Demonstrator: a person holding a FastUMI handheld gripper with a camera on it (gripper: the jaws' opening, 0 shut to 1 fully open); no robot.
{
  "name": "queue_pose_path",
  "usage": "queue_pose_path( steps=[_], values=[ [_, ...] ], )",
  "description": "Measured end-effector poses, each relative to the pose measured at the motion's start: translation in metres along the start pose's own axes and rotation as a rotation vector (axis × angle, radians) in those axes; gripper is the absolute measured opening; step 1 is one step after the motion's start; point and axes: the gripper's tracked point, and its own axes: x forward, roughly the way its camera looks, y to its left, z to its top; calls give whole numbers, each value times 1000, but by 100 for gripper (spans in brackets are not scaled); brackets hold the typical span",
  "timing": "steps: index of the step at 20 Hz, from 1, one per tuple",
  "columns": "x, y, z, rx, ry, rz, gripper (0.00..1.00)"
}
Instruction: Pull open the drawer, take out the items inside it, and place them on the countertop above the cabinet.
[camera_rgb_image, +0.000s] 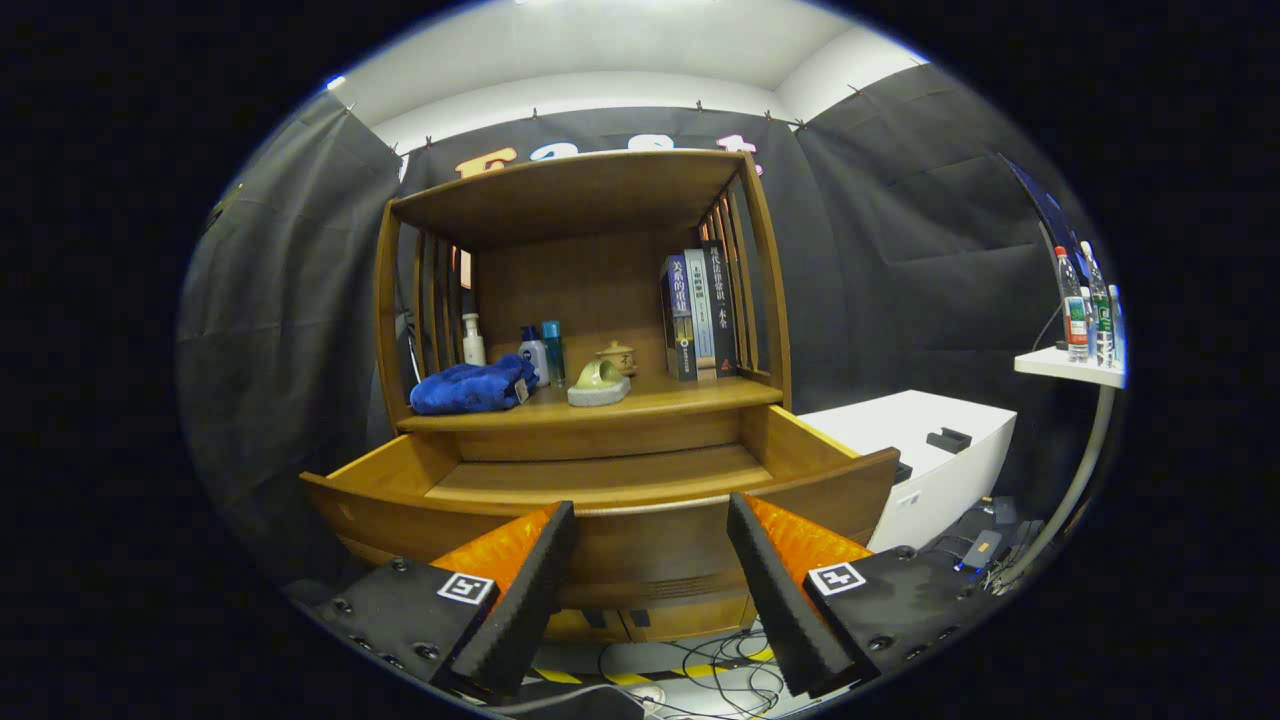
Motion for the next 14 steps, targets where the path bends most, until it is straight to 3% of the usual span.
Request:
queue_pose_path(
  steps=[14],
  values=[
    [30,2,-28,6,44,15,98]
  ],
)
